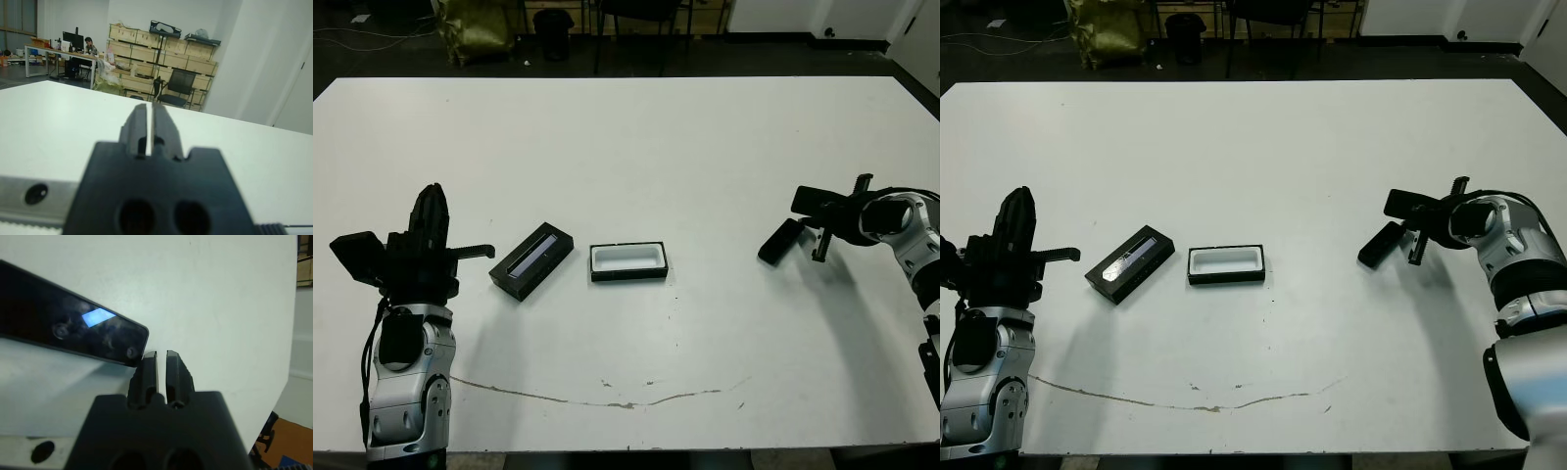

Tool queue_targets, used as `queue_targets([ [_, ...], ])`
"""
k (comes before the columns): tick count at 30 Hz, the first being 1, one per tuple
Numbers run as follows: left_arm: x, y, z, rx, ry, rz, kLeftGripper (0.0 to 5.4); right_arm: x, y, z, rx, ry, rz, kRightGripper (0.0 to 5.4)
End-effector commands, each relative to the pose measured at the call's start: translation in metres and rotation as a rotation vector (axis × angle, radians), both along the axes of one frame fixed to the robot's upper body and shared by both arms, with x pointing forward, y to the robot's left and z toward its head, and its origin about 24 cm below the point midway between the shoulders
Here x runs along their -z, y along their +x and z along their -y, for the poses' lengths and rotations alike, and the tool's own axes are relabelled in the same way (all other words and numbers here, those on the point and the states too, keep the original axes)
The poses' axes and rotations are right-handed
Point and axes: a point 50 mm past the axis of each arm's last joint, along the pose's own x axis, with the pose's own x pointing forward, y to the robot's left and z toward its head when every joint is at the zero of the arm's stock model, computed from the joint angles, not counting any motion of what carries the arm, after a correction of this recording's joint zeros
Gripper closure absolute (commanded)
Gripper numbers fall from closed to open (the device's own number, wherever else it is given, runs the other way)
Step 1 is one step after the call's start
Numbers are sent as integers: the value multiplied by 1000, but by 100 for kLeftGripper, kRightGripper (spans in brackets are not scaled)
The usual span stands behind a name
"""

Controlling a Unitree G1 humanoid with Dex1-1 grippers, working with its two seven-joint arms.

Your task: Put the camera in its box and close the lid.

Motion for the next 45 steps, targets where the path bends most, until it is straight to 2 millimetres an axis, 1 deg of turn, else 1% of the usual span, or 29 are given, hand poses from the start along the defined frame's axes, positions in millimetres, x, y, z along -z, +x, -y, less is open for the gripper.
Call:
queue_targets([
  [1,6,-2,-3,-9,-12,-36,539,11,-6,1,0,-9,-59,540],
  [6,6,-2,-3,-12,6,-38,539,13,-7,-2,-5,19,-78,540],
  [12,6,-2,-2,-15,-8,-37,539,13,-9,-9,-69,17,-86,540],
  [15,6,-2,-2,-12,-1,-27,539,15,-10,-13,-76,36,-102,540],
  [20,5,-3,-2,-14,21,-25,539,18,-15,-22,-142,74,-108,540],
  [28,7,-3,-2,-10,-3,-31,539,21,-18,-32,-175,145,-112,540],
  [33,7,-3,-2,-9,5,-27,539,20,-19,-37,-189,134,-122,540],
  [39,7,-3,-2,-17,7,-33,539,21,-18,-43,-202,181,-127,540],
  [42,7,-3,-2,-8,-2,-28,539,19,-14,-49,-207,168,-127,540],
  [45,7,-3,-2,-12,0,-30,539,19,-12,-58,-258,184,-138,540],
])
